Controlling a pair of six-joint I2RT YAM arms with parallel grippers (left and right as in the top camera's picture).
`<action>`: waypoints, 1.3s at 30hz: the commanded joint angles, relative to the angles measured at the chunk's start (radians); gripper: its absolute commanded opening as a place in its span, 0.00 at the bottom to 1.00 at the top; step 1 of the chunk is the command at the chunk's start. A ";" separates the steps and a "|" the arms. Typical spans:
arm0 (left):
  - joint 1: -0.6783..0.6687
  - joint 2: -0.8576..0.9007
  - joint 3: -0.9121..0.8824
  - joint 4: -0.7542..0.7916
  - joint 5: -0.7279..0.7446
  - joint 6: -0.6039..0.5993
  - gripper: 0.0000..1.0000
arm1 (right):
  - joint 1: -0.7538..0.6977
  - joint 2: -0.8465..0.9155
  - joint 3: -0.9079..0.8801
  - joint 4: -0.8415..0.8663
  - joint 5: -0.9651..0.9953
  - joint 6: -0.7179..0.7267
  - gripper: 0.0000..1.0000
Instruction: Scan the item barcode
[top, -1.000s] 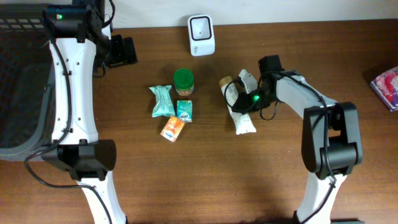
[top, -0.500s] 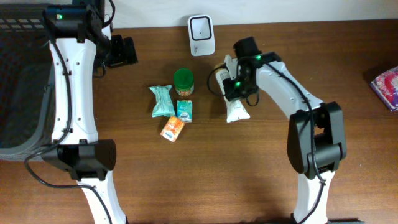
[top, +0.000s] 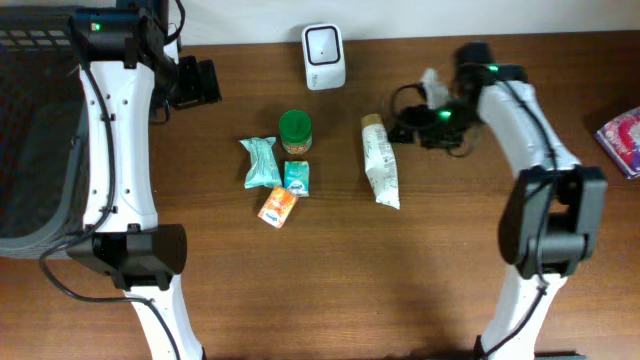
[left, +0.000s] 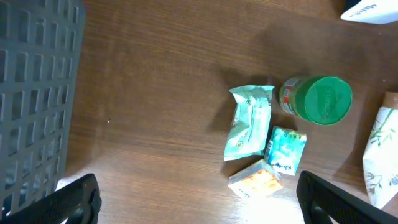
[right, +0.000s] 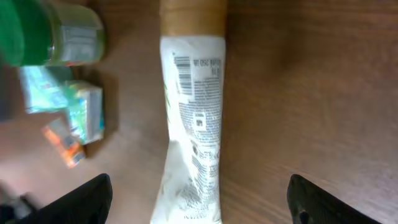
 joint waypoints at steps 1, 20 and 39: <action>0.002 -0.017 0.006 -0.002 -0.006 0.012 0.99 | -0.068 0.011 -0.136 0.035 -0.261 -0.141 0.80; 0.002 -0.017 0.006 -0.002 -0.006 0.012 0.99 | 0.103 -0.091 -0.338 0.501 -0.595 -0.194 0.04; 0.002 -0.017 0.006 -0.002 -0.006 0.012 0.99 | 0.294 -0.446 -0.301 0.570 -0.174 -0.040 0.04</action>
